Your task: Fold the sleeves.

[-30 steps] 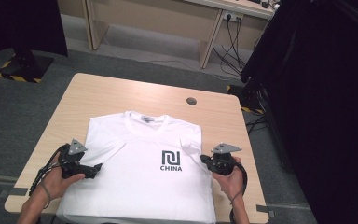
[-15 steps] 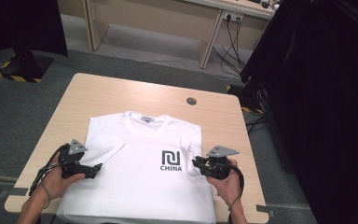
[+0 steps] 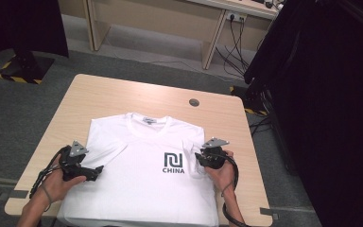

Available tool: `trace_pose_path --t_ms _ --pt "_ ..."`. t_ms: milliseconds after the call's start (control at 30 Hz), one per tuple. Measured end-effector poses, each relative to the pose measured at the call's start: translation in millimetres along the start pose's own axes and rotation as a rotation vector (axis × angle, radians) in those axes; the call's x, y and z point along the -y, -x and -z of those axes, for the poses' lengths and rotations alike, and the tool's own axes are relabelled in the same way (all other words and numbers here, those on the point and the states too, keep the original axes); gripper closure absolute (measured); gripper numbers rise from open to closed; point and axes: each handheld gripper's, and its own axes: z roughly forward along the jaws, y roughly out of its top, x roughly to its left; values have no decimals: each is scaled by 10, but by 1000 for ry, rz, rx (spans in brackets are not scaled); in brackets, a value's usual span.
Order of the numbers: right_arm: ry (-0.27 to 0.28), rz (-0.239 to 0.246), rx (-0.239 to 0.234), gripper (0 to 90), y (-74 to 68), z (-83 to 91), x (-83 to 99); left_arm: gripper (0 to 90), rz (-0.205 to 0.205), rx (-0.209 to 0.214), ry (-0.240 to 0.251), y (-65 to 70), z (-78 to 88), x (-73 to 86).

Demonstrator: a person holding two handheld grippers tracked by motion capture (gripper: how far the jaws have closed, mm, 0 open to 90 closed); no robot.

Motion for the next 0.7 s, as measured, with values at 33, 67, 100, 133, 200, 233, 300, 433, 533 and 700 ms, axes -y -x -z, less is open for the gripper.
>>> trace_pose_path --t_ms 33,67,100,133,200,233,300,433,533,700 --pt "-4 5 -3 672 -23 -31 -11 0 0 0 0 0 0 0" --pt "-3 14 -12 672 -54 -50 -23 0 -1 0 0 0 0 0" --pt "3 25 -28 671 -98 -61 -39 0 0 0 -1 0 0 0" --pt "9 42 -50 669 -148 -67 -60 0 0 0 0 0 0 0" --pt "20 52 -108 657 -237 -76 -106 0 0 0 0 0 0 0" --pt "30 46 -136 655 -261 -73 -130 0 0 0 0 0 0 0" --pt "48 41 -138 652 -264 -56 -177 0 0 0 0 1 0 0" --pt "56 -2 -97 641 -160 -62 -201 0 -2 0 0 -1 0 -1" --pt "37 -9 -73 621 -124 -125 -187 0 -2 0 0 -1 0 -1" --pt "29 6 -73 592 -185 -208 -170 0 -2 1 0 -2 0 -1"
